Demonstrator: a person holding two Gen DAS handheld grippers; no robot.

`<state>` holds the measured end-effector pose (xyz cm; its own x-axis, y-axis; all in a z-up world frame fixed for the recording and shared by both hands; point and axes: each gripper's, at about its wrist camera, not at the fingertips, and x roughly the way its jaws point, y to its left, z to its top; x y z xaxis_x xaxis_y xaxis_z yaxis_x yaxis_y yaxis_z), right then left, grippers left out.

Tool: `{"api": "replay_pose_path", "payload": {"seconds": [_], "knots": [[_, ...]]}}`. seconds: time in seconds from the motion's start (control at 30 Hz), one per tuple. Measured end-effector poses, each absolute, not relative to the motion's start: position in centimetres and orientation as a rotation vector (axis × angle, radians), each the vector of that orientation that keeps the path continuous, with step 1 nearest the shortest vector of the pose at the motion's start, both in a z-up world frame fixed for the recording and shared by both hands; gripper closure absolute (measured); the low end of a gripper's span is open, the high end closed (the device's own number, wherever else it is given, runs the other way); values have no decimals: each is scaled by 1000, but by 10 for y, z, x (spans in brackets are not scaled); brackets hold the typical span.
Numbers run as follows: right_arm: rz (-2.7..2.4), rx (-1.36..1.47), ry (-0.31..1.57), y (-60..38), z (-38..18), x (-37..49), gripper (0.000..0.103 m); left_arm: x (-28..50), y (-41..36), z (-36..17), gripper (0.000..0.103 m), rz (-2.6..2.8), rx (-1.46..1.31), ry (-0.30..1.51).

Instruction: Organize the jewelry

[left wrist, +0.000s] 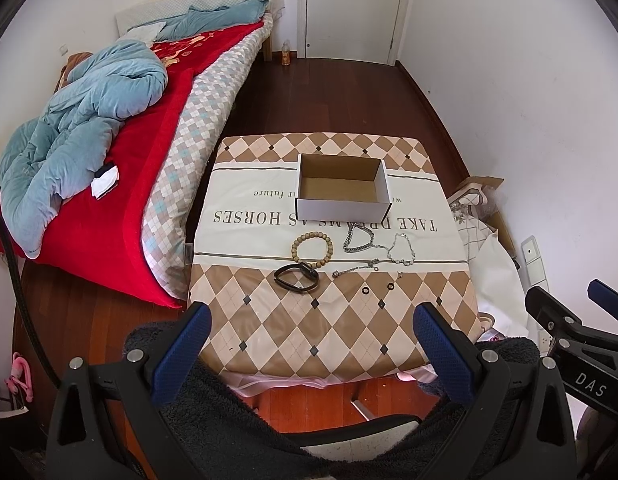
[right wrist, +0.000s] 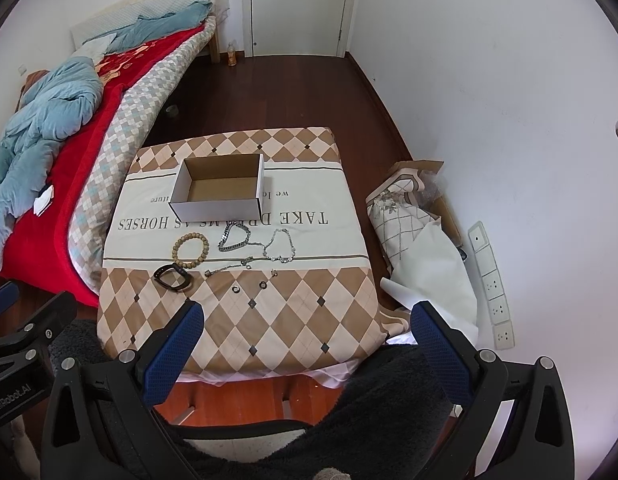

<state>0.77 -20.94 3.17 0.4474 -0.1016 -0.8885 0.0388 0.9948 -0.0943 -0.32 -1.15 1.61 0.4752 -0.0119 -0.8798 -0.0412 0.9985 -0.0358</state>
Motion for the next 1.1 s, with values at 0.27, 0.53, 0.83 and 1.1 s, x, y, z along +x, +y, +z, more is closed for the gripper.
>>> {"api": "replay_pose_path", "payload": {"seconds": [0.27, 0.53, 0.83, 1.1], "knots": [[-89, -64, 1099, -209, 37, 10, 0, -3, -12, 18, 0, 17, -57, 1076], [-89, -66, 1097, -209, 37, 9, 0, -2, -13, 18, 0, 18, -59, 1077], [-86, -24, 1074, -219, 33, 24, 0, 14, -7, 9, 0, 76, -35, 1045], [-115, -18, 1102, -234, -35, 77, 0, 78, 38, -60, 0, 276, 68, 1023]]}}
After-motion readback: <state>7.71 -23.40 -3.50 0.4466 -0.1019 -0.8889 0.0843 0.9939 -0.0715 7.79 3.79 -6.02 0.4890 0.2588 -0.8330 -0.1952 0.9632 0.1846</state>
